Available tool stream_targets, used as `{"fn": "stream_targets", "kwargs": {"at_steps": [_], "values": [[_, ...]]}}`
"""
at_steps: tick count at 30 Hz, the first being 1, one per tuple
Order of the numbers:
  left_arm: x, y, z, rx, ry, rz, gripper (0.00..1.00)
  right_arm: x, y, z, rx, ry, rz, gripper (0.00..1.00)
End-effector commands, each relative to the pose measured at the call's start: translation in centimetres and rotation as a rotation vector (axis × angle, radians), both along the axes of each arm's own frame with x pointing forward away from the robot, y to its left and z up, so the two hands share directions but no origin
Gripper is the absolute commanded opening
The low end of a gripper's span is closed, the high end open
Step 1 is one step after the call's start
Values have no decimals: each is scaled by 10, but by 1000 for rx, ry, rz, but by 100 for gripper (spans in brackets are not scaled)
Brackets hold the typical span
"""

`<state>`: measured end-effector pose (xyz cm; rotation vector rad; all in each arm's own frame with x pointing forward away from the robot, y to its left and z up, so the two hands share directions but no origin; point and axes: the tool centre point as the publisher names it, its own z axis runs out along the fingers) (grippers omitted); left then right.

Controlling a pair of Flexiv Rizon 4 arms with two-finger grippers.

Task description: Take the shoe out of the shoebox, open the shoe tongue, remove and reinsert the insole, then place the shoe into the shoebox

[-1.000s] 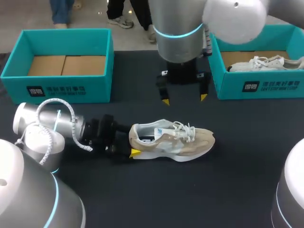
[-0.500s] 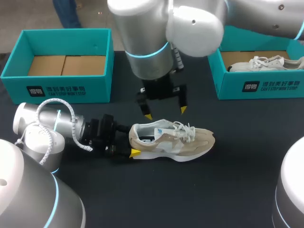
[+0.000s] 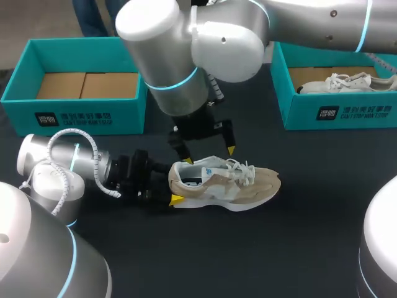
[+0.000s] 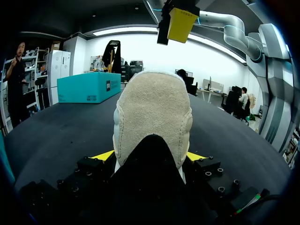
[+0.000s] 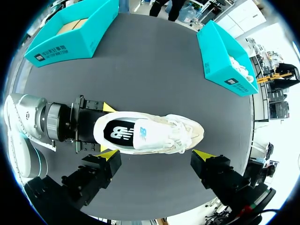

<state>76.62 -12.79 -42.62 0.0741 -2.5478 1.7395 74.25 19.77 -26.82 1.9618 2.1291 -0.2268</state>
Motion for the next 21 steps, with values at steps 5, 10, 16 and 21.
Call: {"fn": "stream_targets", "kwargs": {"at_steps": [5,10,16,21], "values": [[-1,1,-3,4,1,-1,0,6,3,-10,-30,-89,36,100],[-1,1,-3,4,1,-1,0,14,-3,-22,-43,-112,65,100],[-1,1,-3,4,1,-1,0,17,-5,-38,-63,-74,106,100],[-1,1,-3,4,1,-1,0,22,-6,-56,-80,-49,117,100]]}}
